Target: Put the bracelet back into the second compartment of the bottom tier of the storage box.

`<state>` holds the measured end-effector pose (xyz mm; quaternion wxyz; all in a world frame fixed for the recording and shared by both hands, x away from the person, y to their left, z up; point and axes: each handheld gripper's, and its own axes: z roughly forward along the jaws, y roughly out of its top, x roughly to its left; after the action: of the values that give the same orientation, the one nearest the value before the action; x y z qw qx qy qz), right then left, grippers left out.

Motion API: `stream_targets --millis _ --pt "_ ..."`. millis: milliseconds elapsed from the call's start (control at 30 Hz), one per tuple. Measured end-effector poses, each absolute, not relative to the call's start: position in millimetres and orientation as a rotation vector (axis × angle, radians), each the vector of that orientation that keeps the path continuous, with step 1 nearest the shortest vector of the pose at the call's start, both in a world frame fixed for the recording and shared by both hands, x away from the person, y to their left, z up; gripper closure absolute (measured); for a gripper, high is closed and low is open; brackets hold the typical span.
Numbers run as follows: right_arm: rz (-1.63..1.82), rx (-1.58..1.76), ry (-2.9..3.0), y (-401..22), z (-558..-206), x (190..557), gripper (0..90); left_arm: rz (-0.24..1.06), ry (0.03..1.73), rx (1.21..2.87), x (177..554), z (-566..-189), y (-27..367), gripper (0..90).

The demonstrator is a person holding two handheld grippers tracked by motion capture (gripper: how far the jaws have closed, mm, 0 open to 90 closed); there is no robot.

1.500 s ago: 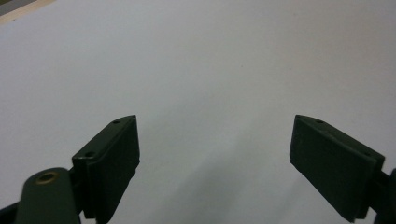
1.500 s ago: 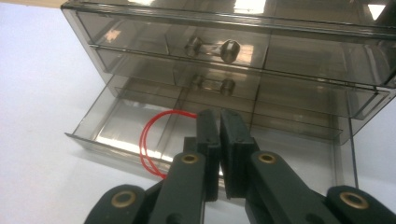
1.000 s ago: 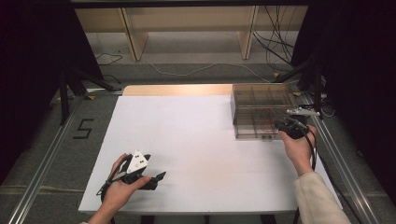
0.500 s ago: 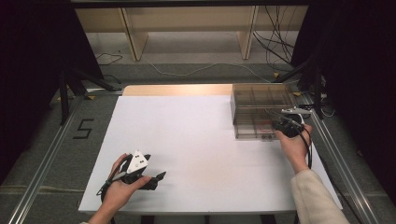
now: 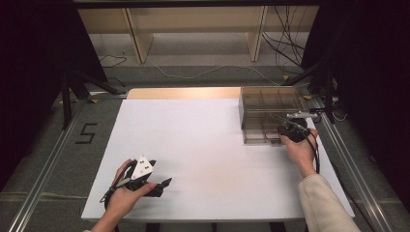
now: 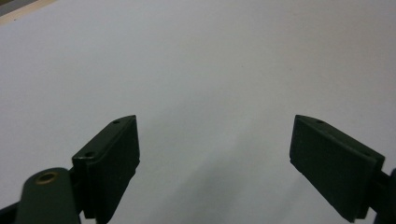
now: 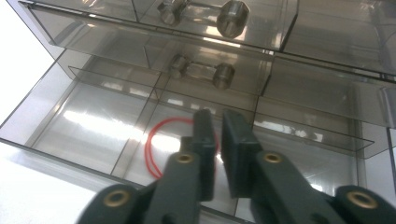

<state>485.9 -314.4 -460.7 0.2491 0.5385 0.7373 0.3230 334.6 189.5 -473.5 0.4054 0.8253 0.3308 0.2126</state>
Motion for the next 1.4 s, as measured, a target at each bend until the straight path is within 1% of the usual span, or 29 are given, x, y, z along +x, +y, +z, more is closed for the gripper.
stream_targets --millis 33,133,167,200,233,267,367,400,467,500,533,567,733,800,933,1133,1400 --pt "0.880 1.467 2.008 -314 -461 486 77.9 0.538 0.834 2.083 335 -473 190 15.8" --pt "0.886 1.471 1.988 -315 -459 485 68.2 0.539 0.833 2.085 335 -473 190 15.8" --pt "0.887 1.481 1.972 -316 -458 484 60.0 0.538 0.833 2.084 335 -473 190 15.9" --pt "0.887 1.481 1.972 -316 -458 484 60.0 0.538 0.833 2.083 334 -473 190 15.9" --pt "0.890 1.490 1.965 -316 -456 483 54.9 0.539 0.833 2.084 334 -473 190 15.9" --pt "0.890 1.490 1.965 -316 -456 483 54.9 0.539 0.833 2.084 334 -473 190 15.9" --pt "0.903 1.500 1.963 -317 -454 482 47.9 0.539 0.833 2.085 334 -473 190 15.8" --pt "0.913 1.507 1.974 -317 -453 481 44.3 0.539 0.833 2.084 334 -473 190 15.9" --pt "0.914 1.512 1.977 -317 -453 480 42.9 0.539 0.834 2.084 334 -473 190 15.9" --pt "0.911 1.510 1.981 -317 -452 479 41.2 0.539 0.834 2.084 334 -473 190 15.8" --pt "0.924 1.503 1.993 -317 -450 477 37.6 0.539 0.833 2.085 334 -473 189 15.8" --pt "0.924 1.503 1.993 -317 -450 477 37.6 0.540 0.832 2.086 334 -473 189 15.8" --pt "0.938 1.469 2.037 -314 -445 470 31.2 0.541 0.831 2.088 334 -473 190 15.8" --pt "0.937 1.458 2.068 -312 -441 463 28.5 0.540 0.834 2.084 334 -473 189 15.8" --pt "0.960 1.448 2.109 -308 -439 452 27.6 0.540 0.836 2.081 333 -473 189 15.8" --pt "1.036 1.379 2.169 -300 -440 425 26.2 0.537 0.832 2.083 333 -473 189 15.8" --pt "1.137 1.283 2.245 -296 -451 379 23.3 0.522 0.826 2.082 332 -473 186 15.8"
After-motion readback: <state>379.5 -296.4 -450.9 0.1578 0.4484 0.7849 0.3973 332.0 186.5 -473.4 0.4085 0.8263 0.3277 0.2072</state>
